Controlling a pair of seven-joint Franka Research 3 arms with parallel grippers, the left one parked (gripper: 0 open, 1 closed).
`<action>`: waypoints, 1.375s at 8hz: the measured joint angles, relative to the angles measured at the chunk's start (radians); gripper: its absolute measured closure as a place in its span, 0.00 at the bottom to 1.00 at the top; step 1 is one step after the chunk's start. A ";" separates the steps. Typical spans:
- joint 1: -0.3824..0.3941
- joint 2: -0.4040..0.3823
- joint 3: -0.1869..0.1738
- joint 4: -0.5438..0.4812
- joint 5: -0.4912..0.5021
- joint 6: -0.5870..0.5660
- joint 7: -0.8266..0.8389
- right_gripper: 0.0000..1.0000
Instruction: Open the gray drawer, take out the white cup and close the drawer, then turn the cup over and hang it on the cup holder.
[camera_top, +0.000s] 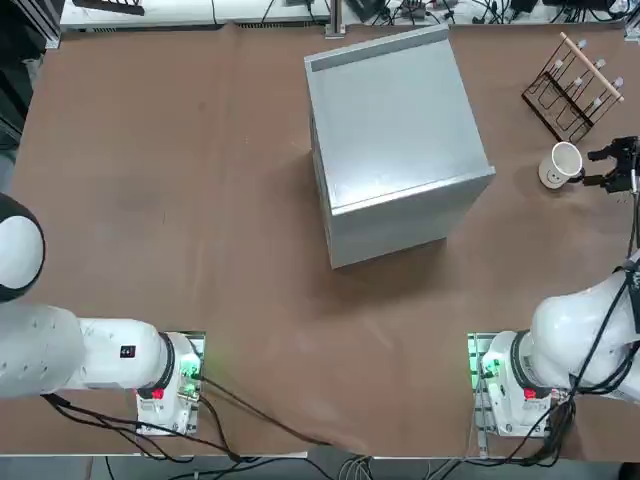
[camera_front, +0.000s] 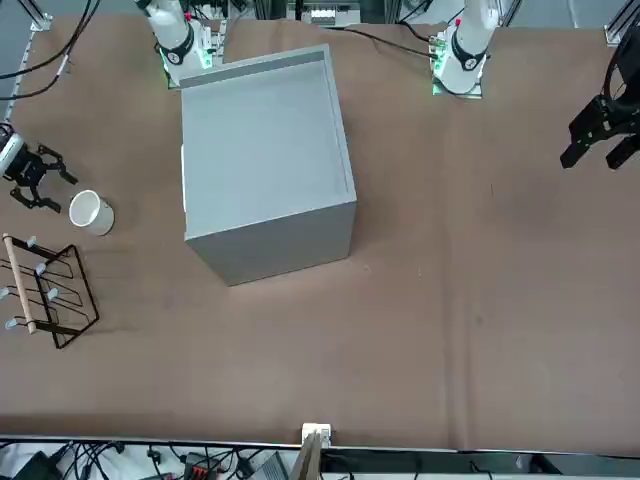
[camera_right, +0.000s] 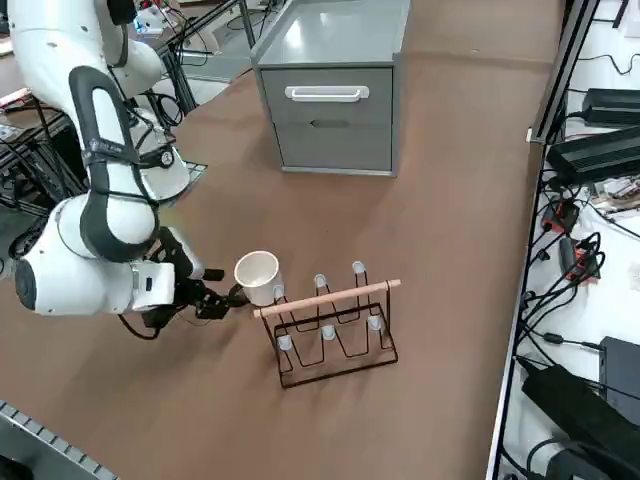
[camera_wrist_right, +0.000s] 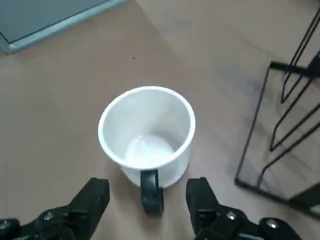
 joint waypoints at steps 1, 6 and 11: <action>-0.013 0.055 0.001 0.046 0.036 -0.060 -0.054 0.06; -0.039 0.186 0.005 0.139 0.104 -0.167 -0.104 0.13; -0.057 0.195 0.007 0.144 0.109 -0.189 -0.104 0.67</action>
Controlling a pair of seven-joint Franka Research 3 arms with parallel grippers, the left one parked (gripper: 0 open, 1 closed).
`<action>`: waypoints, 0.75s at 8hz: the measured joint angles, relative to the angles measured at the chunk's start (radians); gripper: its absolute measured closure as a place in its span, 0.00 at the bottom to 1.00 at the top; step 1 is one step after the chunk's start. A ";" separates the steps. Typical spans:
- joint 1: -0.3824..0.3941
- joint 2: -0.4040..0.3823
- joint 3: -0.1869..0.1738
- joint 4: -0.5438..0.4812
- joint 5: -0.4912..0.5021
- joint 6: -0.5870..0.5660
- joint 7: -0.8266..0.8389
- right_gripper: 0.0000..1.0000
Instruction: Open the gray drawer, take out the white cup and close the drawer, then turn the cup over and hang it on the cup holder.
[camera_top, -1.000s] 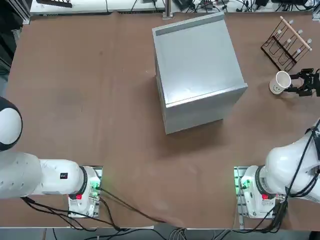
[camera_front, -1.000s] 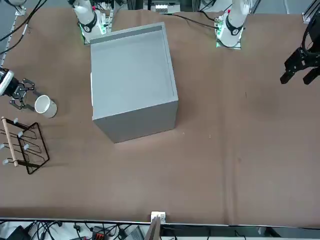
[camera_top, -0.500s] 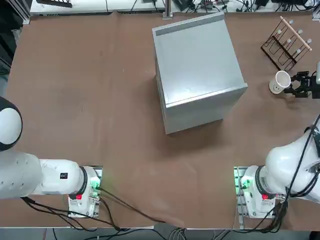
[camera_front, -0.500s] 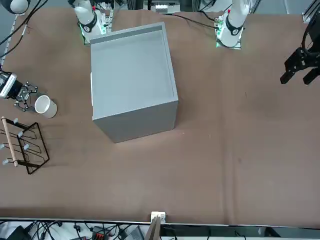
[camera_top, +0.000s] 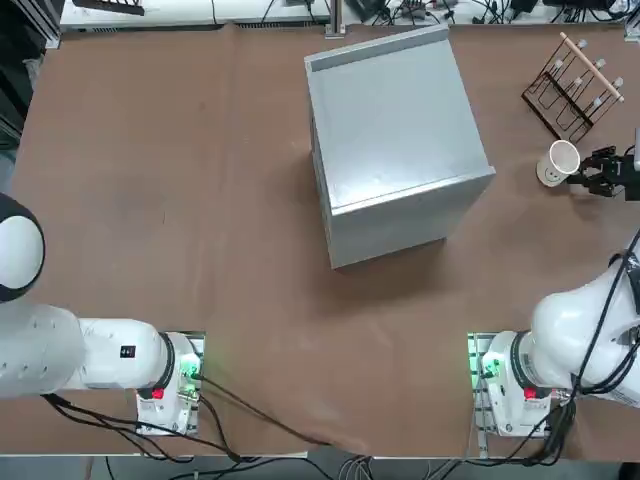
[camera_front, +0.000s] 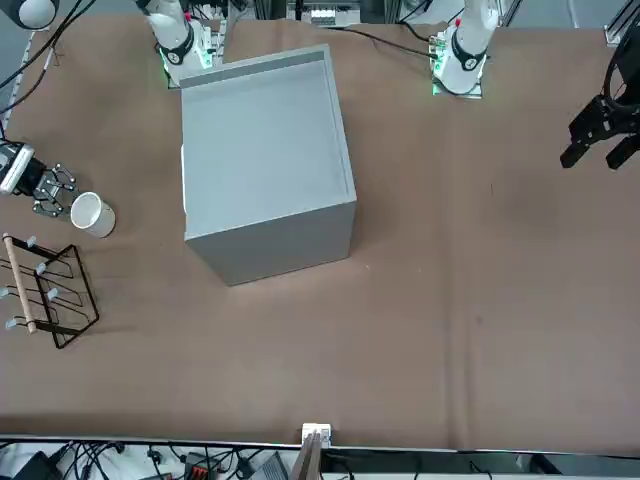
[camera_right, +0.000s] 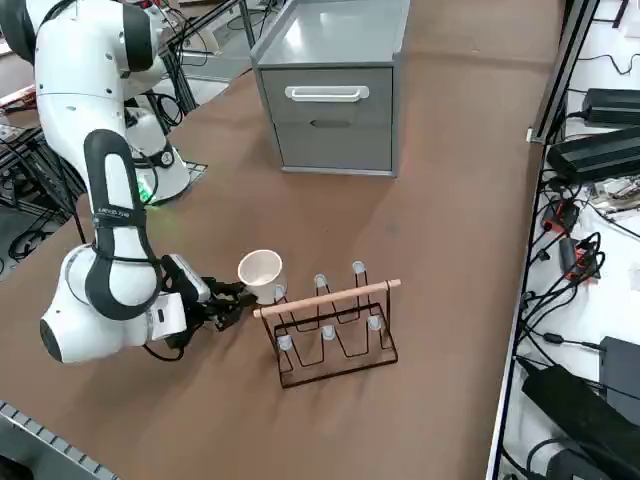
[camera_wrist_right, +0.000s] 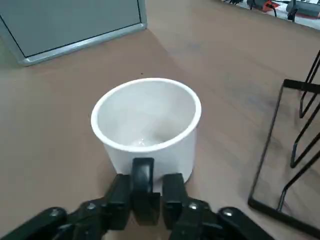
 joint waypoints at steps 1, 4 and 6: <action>0.000 0.000 0.000 0.009 0.000 -0.015 0.022 0.81; 0.017 -0.049 -0.035 0.050 -0.070 -0.061 0.124 0.81; 0.087 -0.175 -0.127 0.072 -0.228 -0.064 0.240 0.81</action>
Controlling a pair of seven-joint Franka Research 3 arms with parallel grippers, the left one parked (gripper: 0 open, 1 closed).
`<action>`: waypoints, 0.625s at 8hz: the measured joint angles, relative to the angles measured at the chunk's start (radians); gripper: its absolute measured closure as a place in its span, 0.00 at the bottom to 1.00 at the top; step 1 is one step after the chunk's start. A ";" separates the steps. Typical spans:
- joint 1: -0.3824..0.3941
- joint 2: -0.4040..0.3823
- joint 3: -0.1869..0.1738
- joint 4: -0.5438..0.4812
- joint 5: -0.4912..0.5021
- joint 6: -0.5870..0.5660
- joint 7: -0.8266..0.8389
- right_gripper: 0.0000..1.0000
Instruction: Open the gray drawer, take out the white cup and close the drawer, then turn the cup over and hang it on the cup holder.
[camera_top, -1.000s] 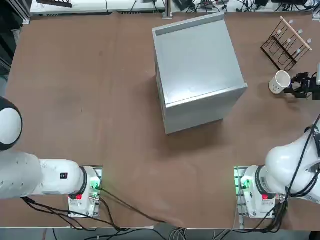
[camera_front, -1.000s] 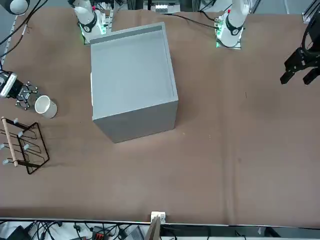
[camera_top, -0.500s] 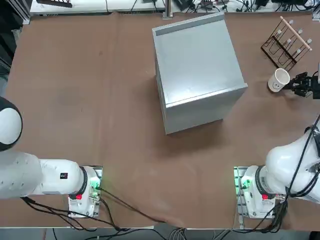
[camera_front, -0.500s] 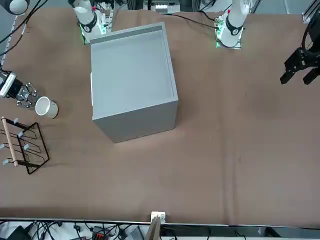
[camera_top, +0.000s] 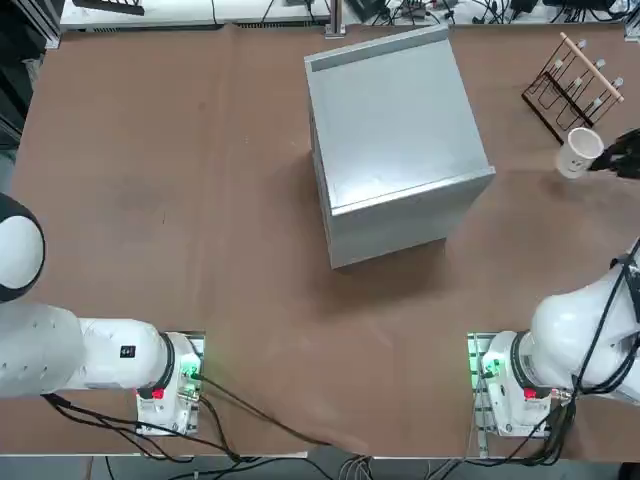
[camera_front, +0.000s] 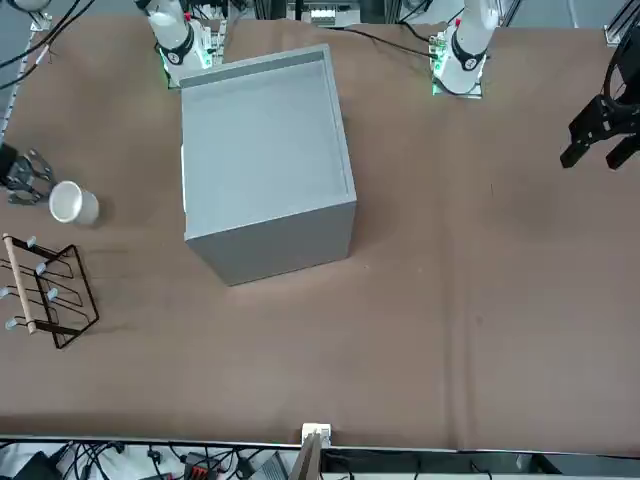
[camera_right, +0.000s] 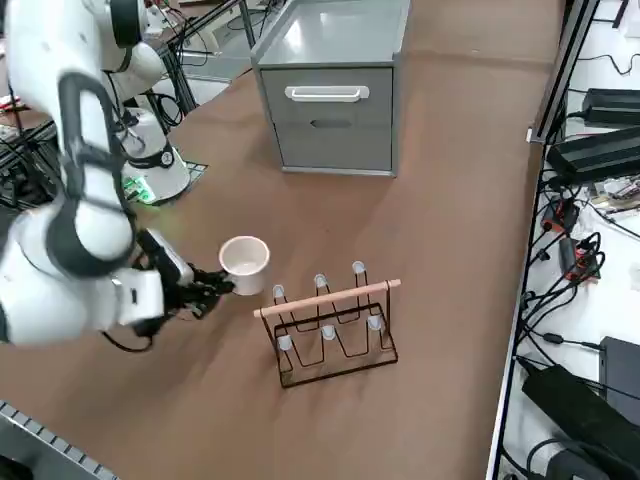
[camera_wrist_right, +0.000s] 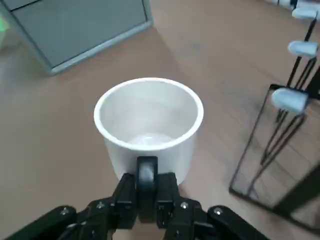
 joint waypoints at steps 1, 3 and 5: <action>0.052 -0.069 -0.053 0.019 -0.087 0.005 0.050 0.81; 0.141 -0.143 -0.107 0.127 -0.228 0.031 0.143 0.81; 0.214 -0.146 -0.110 0.221 -0.295 0.074 0.250 0.81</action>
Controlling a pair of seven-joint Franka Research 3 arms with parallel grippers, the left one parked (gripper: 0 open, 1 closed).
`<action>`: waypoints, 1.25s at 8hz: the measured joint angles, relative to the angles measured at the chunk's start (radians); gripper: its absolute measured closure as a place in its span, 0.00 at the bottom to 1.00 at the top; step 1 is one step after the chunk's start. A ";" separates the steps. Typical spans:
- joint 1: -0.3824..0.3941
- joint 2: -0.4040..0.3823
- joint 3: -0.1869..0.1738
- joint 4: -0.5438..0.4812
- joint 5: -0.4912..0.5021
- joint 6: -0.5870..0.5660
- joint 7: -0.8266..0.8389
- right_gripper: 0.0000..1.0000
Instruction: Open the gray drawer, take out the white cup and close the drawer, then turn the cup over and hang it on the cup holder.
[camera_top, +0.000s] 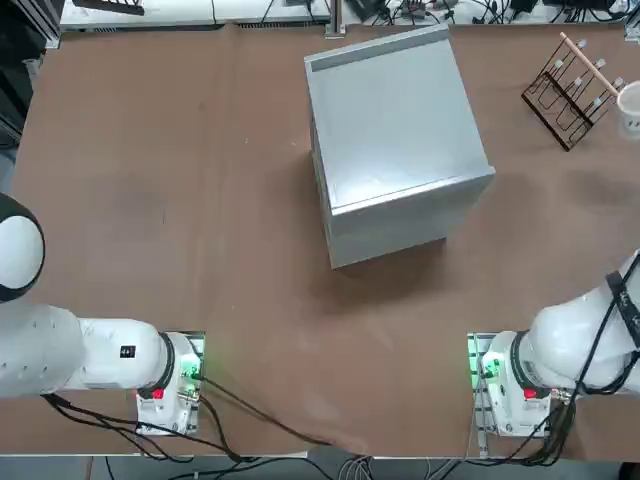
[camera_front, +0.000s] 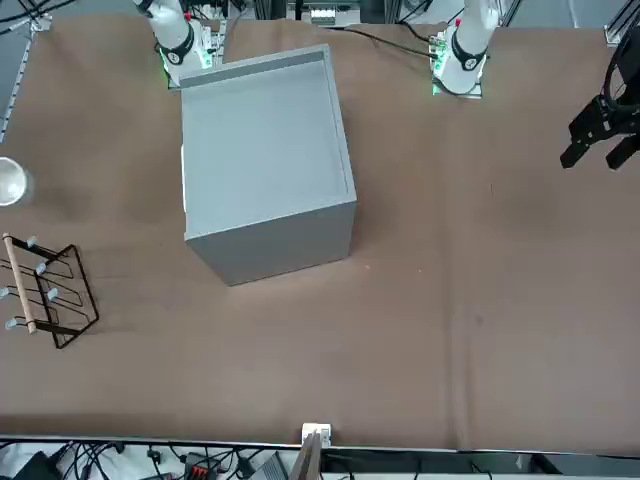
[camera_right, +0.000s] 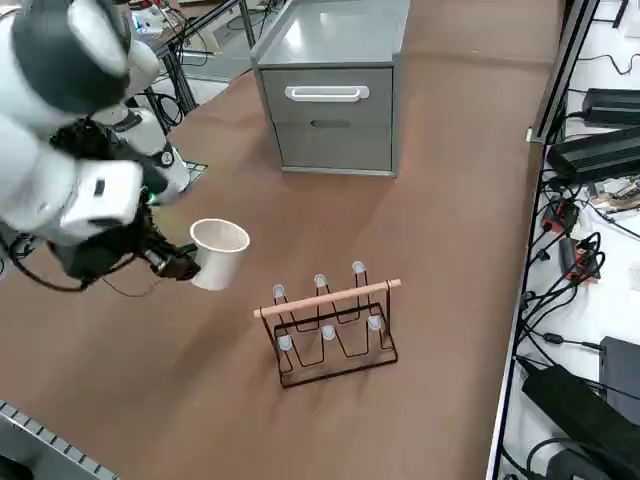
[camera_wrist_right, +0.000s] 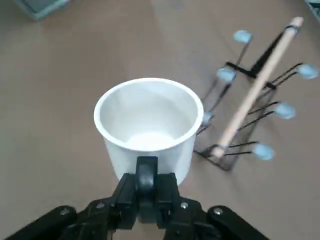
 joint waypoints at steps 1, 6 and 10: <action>0.039 0.002 -0.001 0.016 -0.009 0.030 0.061 0.81; 0.152 -0.001 0.005 0.027 -0.039 0.123 0.371 0.81; 0.115 -0.151 0.303 -0.034 -0.561 0.319 0.674 0.81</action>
